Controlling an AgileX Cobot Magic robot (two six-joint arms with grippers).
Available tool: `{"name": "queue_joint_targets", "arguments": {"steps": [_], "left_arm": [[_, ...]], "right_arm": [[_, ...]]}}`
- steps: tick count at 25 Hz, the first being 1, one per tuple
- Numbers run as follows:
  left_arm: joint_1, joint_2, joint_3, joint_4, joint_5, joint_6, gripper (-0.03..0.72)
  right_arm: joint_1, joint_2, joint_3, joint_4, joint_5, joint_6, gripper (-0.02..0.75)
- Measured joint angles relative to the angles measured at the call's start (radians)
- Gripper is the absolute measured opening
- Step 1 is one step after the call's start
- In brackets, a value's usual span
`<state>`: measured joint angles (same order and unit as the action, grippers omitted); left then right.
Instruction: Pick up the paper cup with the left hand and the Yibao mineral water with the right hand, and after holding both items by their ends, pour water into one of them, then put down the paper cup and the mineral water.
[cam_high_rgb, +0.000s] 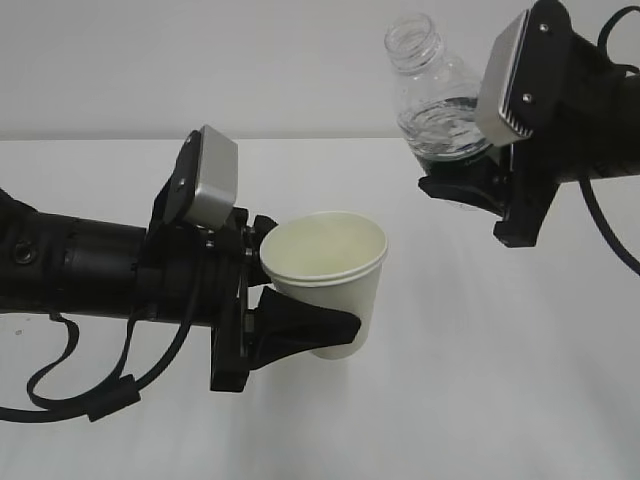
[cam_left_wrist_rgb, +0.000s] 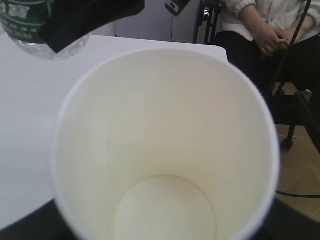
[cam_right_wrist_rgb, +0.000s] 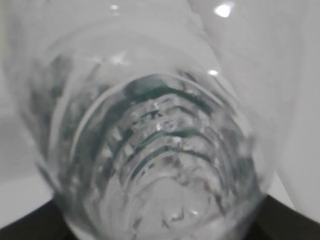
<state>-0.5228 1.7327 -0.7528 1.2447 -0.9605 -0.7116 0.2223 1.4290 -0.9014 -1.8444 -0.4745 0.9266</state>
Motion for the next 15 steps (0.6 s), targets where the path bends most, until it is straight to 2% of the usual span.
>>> {"name": "queue_joint_targets", "arguments": {"steps": [15], "left_arm": [[0.0, 0.0, 0.0, 0.042, -0.021, -0.012, 0.449]], "right_arm": [[0.0, 0.0, 0.0, 0.0, 0.025, -0.19, 0.435]]}}
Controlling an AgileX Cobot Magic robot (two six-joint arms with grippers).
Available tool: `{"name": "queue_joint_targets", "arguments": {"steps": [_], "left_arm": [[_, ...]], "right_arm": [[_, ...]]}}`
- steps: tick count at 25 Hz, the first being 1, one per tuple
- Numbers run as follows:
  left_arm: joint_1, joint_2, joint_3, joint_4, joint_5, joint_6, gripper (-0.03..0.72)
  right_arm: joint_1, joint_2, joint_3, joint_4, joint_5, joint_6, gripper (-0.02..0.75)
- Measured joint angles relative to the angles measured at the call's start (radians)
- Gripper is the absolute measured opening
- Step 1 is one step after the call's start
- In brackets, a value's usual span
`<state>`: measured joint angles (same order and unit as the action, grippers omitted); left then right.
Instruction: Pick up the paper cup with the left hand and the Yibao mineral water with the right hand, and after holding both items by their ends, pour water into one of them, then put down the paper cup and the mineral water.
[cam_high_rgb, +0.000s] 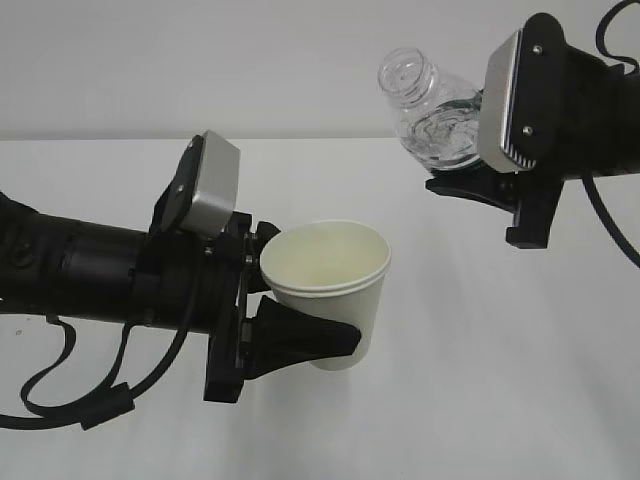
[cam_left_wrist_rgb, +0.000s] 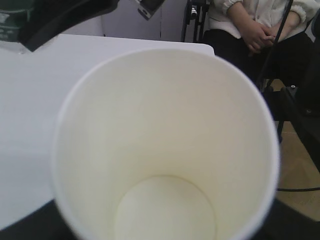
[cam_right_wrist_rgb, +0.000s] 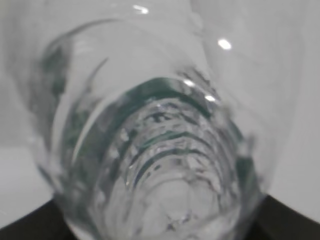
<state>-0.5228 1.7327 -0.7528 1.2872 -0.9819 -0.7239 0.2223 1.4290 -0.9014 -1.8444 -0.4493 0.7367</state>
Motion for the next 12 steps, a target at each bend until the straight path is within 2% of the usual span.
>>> {"name": "queue_joint_targets", "arguments": {"steps": [4, 12], "left_arm": [[-0.001, 0.0, 0.0, 0.0, -0.01, 0.0, 0.449], [-0.047, 0.0, 0.0, 0.002, -0.005, -0.002, 0.449]], "right_arm": [[0.0, 0.0, 0.0, 0.0, 0.002, -0.031, 0.435], [0.0, 0.0, 0.0, 0.0, 0.004, -0.089, 0.435]]}}
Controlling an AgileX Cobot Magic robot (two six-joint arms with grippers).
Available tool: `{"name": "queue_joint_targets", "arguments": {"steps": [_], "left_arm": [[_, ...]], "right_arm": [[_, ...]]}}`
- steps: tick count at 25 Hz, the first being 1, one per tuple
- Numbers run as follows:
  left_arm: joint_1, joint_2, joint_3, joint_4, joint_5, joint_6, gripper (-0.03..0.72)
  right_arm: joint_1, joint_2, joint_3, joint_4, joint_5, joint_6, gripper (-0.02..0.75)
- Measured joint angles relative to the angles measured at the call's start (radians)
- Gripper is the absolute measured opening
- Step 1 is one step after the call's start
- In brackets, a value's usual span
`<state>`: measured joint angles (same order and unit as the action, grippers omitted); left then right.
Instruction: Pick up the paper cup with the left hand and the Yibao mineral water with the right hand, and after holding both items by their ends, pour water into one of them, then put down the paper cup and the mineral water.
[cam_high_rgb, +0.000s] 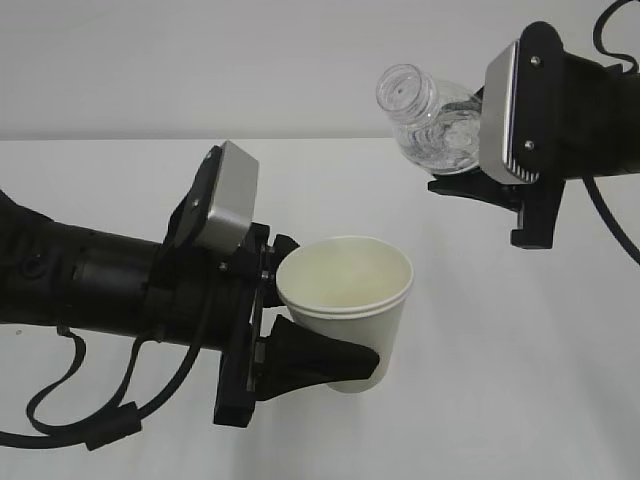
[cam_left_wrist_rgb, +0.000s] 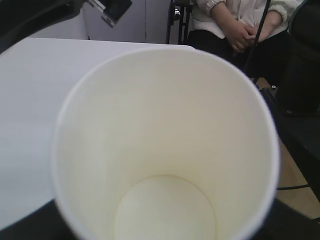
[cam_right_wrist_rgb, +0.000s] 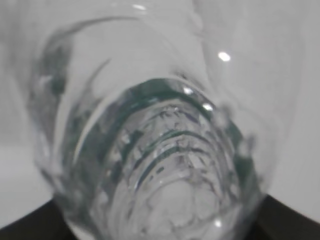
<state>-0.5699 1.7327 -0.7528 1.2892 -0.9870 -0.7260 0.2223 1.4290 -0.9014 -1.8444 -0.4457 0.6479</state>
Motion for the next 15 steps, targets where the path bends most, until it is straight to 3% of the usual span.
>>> {"name": "queue_joint_targets", "arguments": {"steps": [15], "left_arm": [[-0.002, 0.0, 0.0, -0.002, 0.003, 0.0, 0.449]], "right_arm": [[0.032, 0.0, 0.0, 0.0, 0.006, -0.114, 0.435]]}}
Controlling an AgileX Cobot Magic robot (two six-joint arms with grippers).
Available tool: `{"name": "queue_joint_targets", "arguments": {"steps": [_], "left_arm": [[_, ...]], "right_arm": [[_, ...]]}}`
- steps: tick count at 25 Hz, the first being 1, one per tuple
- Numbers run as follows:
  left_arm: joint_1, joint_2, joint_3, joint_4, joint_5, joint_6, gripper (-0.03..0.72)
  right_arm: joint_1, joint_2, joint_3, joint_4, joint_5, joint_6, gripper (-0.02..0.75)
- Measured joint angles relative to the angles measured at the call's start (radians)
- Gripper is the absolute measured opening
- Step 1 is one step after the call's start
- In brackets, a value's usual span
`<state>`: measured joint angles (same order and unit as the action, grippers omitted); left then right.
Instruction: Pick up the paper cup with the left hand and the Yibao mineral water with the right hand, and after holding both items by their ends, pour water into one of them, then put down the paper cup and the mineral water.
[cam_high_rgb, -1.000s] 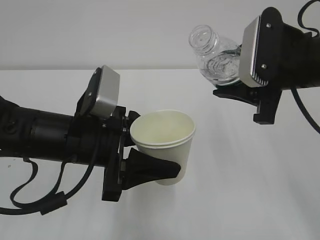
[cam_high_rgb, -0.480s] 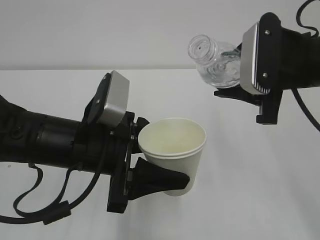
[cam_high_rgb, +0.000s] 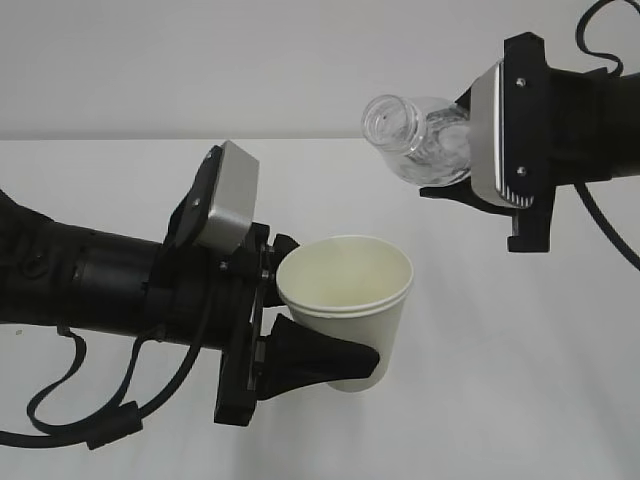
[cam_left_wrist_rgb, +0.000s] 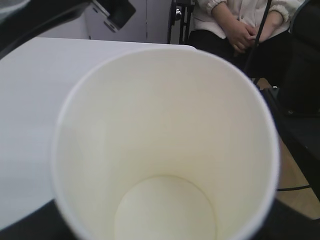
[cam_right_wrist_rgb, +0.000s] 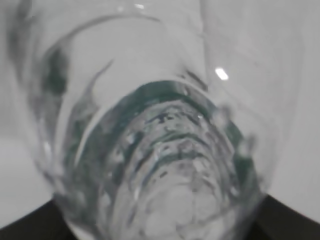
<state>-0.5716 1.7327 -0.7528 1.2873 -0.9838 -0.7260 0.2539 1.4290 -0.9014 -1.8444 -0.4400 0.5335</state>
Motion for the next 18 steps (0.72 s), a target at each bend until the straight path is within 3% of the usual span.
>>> {"name": "queue_joint_targets", "arguments": {"steps": [18], "left_arm": [[0.0, 0.0, 0.0, -0.006, -0.017, -0.002, 0.449]], "right_arm": [[0.0, 0.0, 0.0, 0.0, 0.015, -0.137, 0.435]]}}
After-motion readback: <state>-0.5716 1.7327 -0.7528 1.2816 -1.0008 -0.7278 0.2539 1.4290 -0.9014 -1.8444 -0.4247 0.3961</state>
